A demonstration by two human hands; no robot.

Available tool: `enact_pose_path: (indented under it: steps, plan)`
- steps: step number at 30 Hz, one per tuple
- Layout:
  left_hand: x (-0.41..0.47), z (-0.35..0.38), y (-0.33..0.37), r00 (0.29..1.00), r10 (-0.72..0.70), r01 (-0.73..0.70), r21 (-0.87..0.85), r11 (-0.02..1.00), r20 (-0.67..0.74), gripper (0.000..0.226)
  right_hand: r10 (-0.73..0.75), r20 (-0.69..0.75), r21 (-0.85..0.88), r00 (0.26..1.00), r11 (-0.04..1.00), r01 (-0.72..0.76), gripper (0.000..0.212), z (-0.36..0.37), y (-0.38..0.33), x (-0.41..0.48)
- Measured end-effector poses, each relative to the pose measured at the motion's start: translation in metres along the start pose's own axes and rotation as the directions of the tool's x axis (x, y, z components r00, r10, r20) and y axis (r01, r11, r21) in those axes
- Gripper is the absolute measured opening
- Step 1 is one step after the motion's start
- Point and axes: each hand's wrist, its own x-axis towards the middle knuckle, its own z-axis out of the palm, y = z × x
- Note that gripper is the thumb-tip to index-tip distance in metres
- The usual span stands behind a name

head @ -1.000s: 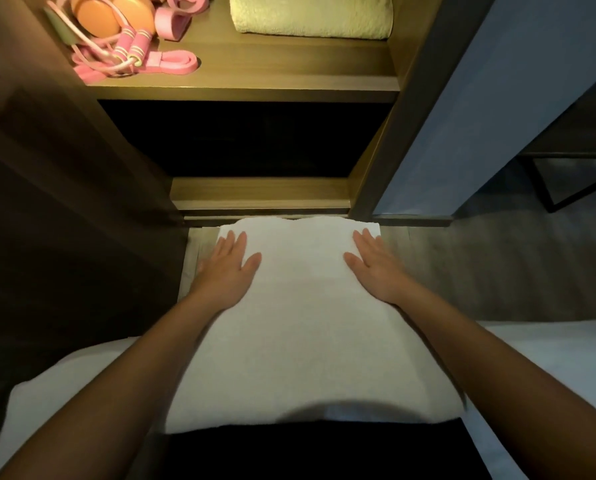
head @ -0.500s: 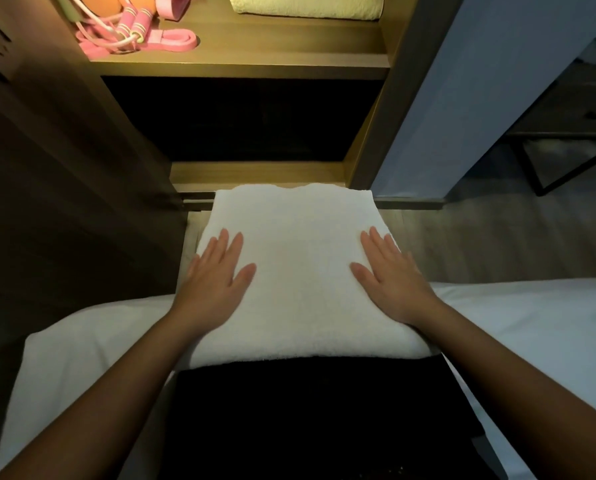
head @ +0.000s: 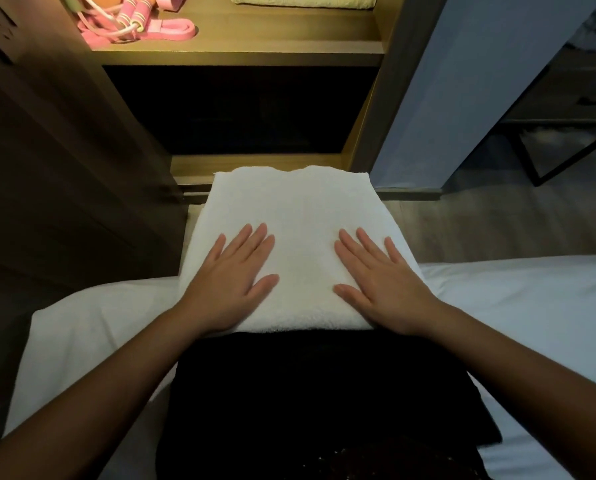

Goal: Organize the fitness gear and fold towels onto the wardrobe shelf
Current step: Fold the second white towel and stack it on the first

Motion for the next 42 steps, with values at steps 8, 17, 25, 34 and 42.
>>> enact_pose_path:
  steps: [8, 17, 25, 34, 42]
  plan:
    - [-0.032, -0.018, -0.018, 0.982, 0.183, -0.181, -0.042, 0.983, 0.054, 0.079, -0.118, 0.069, 0.078, 0.991, 0.991, 0.113, 0.085, -0.012, 0.017, -0.021]
    - [-0.030, -0.018, 0.013, 0.959, 0.279, -0.282, 0.128, 0.951, 0.039, 0.076, -0.255, 0.069, -0.189, 0.964, 0.946, 0.264, 0.092, -0.017, -0.010, -0.018]
    - [-0.030, -0.021, 0.022, 0.981, 0.195, -0.190, 0.177, 0.966, -0.013, 0.075, -0.172, -0.046, -0.150, 0.984, 0.975, 0.164, 0.070, -0.027, -0.017, -0.030]
    - [-0.044, -0.037, 0.009, 0.996, 0.044, -0.032, 0.148, 0.988, -0.076, 0.052, -0.107, -0.139, -0.091, 0.984, 0.991, 0.095, 0.041, -0.043, -0.004, -0.022]
    - [-0.013, -0.121, -0.012, 0.895, 0.183, -0.057, -0.303, 0.951, 0.406, 0.032, -0.220, 0.417, 0.490, 0.882, 0.871, -0.015, 0.028, -0.113, 0.034, 0.013]
